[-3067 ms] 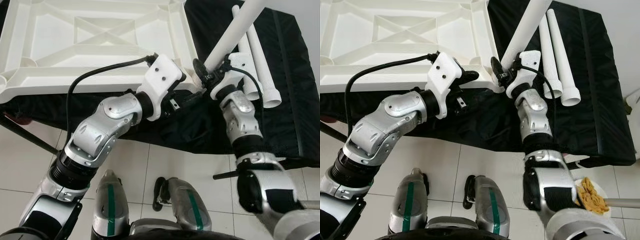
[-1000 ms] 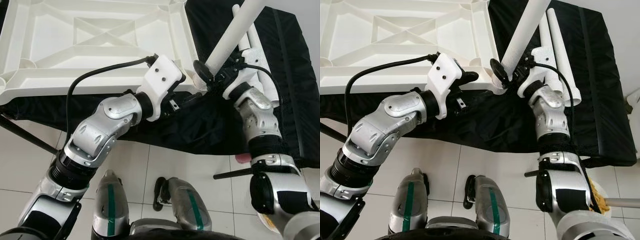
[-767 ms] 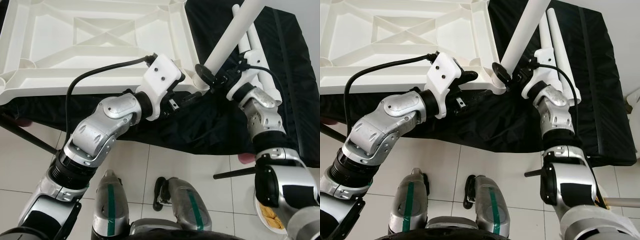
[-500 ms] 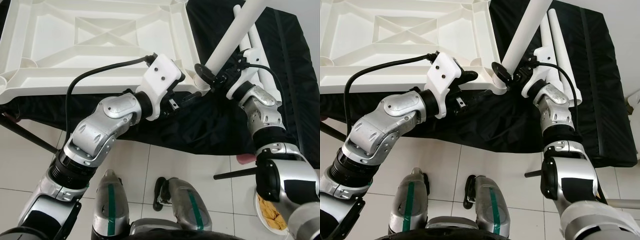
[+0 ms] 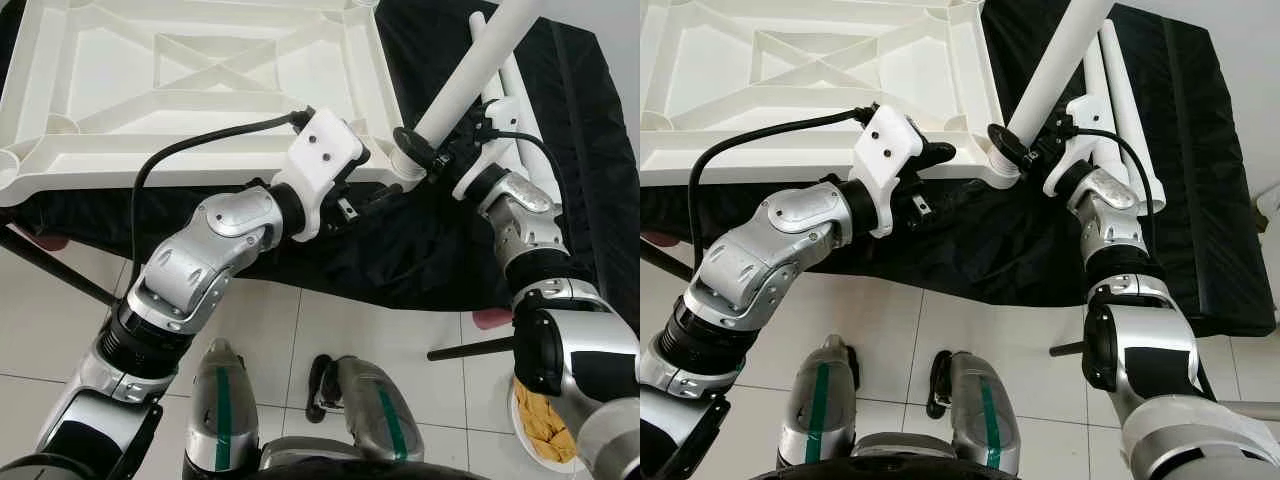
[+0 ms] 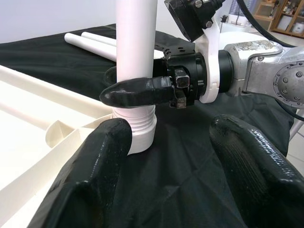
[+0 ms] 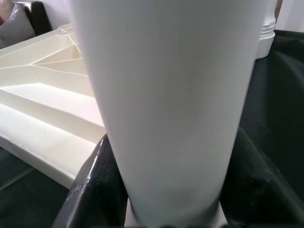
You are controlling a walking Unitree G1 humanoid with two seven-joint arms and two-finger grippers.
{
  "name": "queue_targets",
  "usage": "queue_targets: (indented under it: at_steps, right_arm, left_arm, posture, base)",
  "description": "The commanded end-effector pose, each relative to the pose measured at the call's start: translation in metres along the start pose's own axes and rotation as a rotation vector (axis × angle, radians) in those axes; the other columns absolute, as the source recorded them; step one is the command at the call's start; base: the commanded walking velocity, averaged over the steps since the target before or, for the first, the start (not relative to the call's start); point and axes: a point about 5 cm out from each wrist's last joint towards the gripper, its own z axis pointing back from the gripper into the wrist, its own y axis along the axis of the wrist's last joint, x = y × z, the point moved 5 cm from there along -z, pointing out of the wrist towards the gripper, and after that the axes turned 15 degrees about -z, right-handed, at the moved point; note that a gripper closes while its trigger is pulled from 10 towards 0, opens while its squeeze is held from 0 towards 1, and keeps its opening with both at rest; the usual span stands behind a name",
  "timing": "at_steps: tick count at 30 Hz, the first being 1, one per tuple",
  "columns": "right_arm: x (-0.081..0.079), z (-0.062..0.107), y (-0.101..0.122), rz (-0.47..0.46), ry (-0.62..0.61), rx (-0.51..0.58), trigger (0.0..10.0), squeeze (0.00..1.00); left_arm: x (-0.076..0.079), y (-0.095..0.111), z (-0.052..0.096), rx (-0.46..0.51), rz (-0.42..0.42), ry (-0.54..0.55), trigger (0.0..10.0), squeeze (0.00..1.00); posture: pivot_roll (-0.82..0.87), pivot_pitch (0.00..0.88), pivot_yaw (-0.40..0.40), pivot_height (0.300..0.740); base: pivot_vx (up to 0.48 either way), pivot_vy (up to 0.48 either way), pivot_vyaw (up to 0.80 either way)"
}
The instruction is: Building children table
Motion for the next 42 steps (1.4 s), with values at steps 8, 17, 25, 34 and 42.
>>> queue_targets:
  at_steps: [8,17,25,34,42]
  right_arm:
    - [0.014,0.002,-0.003,-0.046,-0.146,0.035,10.0,0.0]
    - [0.005,-0.002,-0.009,-0.027,-0.213,0.061,10.0,0.0]
    - [-0.013,-0.009,-0.005,-0.048,-0.251,0.126,10.0,0.0]
    - [0.002,0.003,-0.021,-0.077,-0.575,0.157,10.0,0.0]
    - [-0.005,0.014,-0.024,-0.01,-0.748,0.186,10.0,0.0]
  left_arm:
    - [0.01,0.003,-0.002,0.017,0.001,-0.058,10.0,0.0]
    - [0.012,0.003,-0.002,0.018,0.004,-0.067,10.0,0.0]
    - [0.012,0.003,-0.003,0.02,0.003,-0.069,10.0,0.0]
    - [0.012,0.004,-0.005,0.025,0.006,-0.066,10.0,0.0]
    - [0.012,0.004,-0.006,0.028,0.013,-0.056,10.0,0.0]
  posture:
    - [0.13,0.039,-0.11,0.74]
    - [0.13,0.031,-0.113,0.74]
    - [0.13,0.027,-0.114,0.74]
    - [0.13,0.03,-0.123,0.74]
    - [0.13,0.037,-0.127,0.74]
  base:
    - [0.0,0.0,0.0]
    - [0.0,0.0,0.0]
    - [0.0,0.0,0.0]
    - [0.0,0.0,0.0]
    - [0.0,0.0,0.0]
